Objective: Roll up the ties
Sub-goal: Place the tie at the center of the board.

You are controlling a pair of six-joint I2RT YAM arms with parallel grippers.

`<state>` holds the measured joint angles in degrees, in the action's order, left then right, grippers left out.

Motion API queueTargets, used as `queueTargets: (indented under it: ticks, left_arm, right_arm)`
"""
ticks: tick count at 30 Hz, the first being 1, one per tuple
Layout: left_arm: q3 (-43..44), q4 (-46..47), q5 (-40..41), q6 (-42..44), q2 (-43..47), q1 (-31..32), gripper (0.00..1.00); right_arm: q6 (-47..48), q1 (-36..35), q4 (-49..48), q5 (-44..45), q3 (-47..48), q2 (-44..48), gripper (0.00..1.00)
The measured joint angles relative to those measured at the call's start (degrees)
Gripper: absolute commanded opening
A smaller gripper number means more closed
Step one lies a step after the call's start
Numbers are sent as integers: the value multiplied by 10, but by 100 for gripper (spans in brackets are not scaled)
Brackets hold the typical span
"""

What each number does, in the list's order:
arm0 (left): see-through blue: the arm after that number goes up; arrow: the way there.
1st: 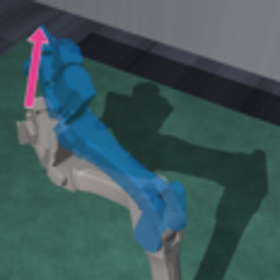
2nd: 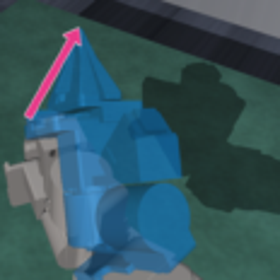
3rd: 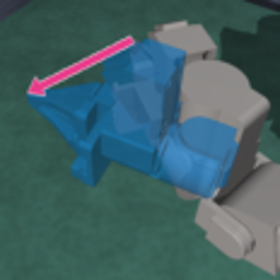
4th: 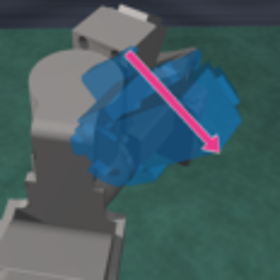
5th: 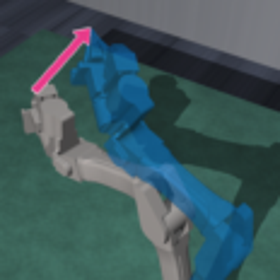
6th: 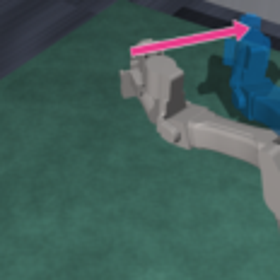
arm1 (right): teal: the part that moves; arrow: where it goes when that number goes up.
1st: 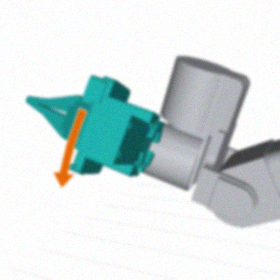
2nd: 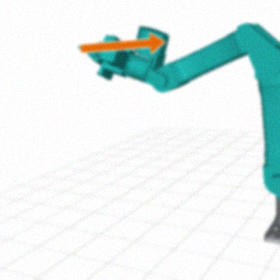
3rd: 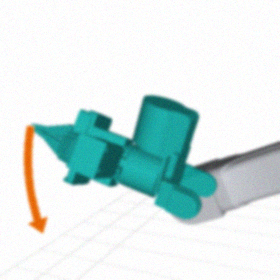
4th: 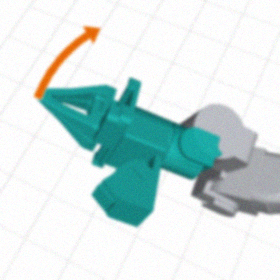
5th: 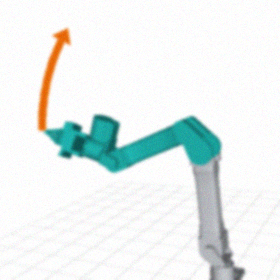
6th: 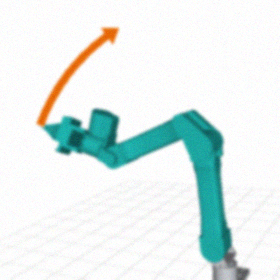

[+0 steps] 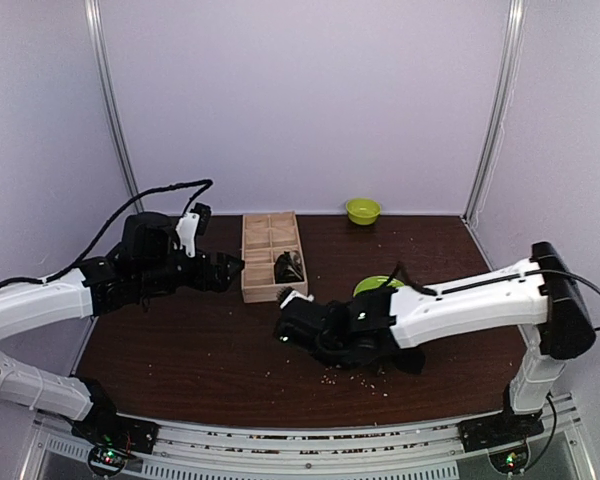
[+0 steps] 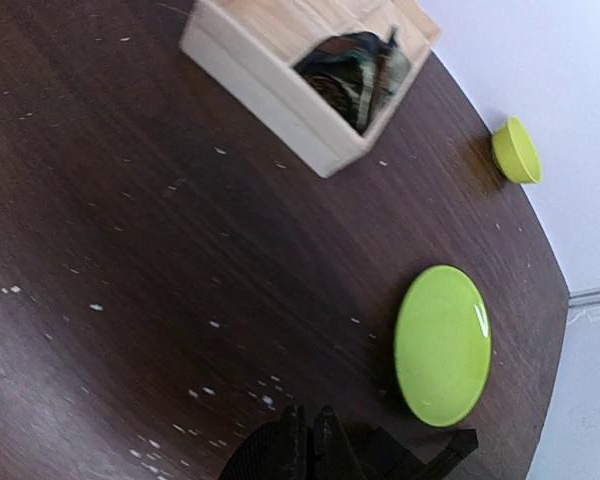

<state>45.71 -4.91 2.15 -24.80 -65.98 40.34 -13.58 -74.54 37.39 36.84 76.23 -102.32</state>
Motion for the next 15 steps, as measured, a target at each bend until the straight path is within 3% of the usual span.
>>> queueTargets:
  ticks: [5,7,10,15]
  left_arm:
    - [-13,-20,8,-4,7,-19,98]
    - [-18,-30,9,-5,7,-21,98]
    - [-26,-39,9,-8,7,-22,98]
    - [-30,-55,6,-7,6,-25,97]
  right_arm:
    - [-21,-45,20,14,133,-163,3]
    - [-25,-54,18,5,167,-202,19]
    - [-24,-55,12,-30,191,-228,51]
    - [-7,-55,-17,-116,203,-223,72]
